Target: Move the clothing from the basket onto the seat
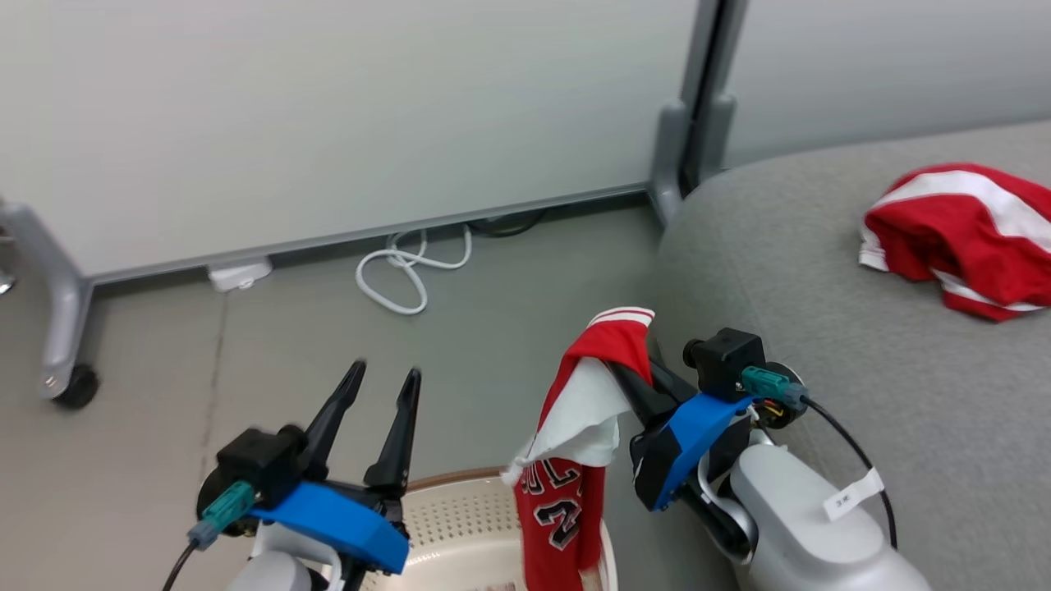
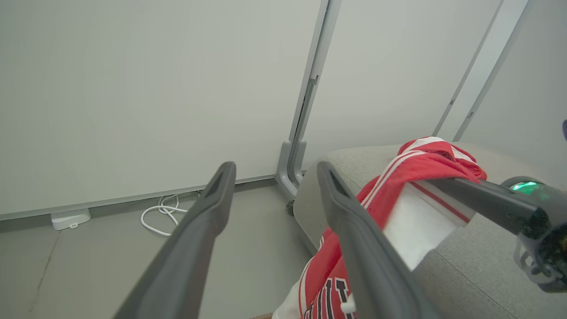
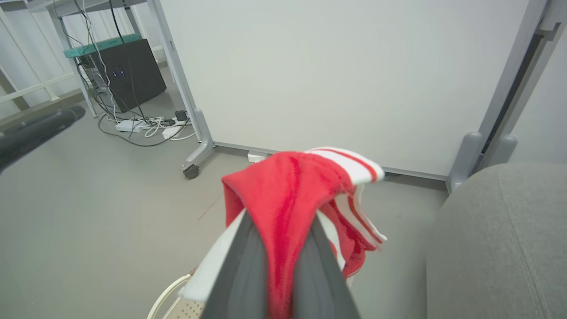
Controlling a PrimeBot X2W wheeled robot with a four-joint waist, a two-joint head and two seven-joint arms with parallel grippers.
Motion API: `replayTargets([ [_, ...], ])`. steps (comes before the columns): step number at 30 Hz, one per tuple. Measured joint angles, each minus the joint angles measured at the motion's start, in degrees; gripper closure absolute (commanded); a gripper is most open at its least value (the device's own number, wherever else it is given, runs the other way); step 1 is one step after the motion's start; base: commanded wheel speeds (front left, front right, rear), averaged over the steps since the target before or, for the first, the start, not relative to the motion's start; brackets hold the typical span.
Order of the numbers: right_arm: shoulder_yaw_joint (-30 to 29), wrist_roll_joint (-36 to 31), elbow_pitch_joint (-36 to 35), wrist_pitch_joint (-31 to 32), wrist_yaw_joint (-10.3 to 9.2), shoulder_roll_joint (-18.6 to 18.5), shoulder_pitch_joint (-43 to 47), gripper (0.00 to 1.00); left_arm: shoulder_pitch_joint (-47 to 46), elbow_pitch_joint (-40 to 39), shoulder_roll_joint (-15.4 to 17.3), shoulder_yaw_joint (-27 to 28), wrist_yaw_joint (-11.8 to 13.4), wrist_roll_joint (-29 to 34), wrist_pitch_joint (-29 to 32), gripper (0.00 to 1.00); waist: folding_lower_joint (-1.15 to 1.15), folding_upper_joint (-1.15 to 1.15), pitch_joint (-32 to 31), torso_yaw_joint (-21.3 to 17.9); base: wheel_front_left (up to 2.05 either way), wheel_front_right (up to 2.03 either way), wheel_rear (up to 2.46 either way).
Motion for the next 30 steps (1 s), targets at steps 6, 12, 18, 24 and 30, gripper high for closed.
replayTargets([
  [6, -2.2, -1.9, -7.3, 2.4, 0.0, -2.7, 1.7, 1.0, 7.0, -3.2, -1.0, 6.6, 0.5, 3.3, 0.0, 0.0, 0.0, 0.0, 1.0, -6.1, 0.0, 0.0, 0.0],
  [12, -6.6, -4.1, -15.6, 6.0, 0.0, -4.6, 5.4, 1.0, 10.0, -4.6, -3.0, 12.2, 0.2, 5.5, 0.0, 0.0, 0.0, 0.0, 2.3, -12.7, 0.0, 0.0, 0.0],
  [18, -10.7, -6.6, -21.7, 8.9, 0.0, -4.3, 9.4, 1.0, 11.1, -5.1, -3.9, 16.2, -0.5, 8.4, 0.0, 0.0, 0.0, 0.0, 3.8, -18.6, 0.0, 0.0, 0.0],
  [24, -13.4, -8.1, -25.6, 10.8, -0.01, -3.3, 12.3, 1.0, 10.7, -2.0, -3.8, 16.5, -1.1, 9.3, 0.0, 0.0, 0.0, 0.0, 4.3, -22.1, 0.0, 0.0, 0.0],
  [30, -14.9, -9.0, -28.1, 12.1, 0.0, -2.7, 14.0, 1.0, 9.1, 0.0, -3.7, 16.0, -1.3, 9.8, 0.0, 0.0, 0.0, 0.0, 4.3, -22.8, 0.0, 0.0, 0.0],
])
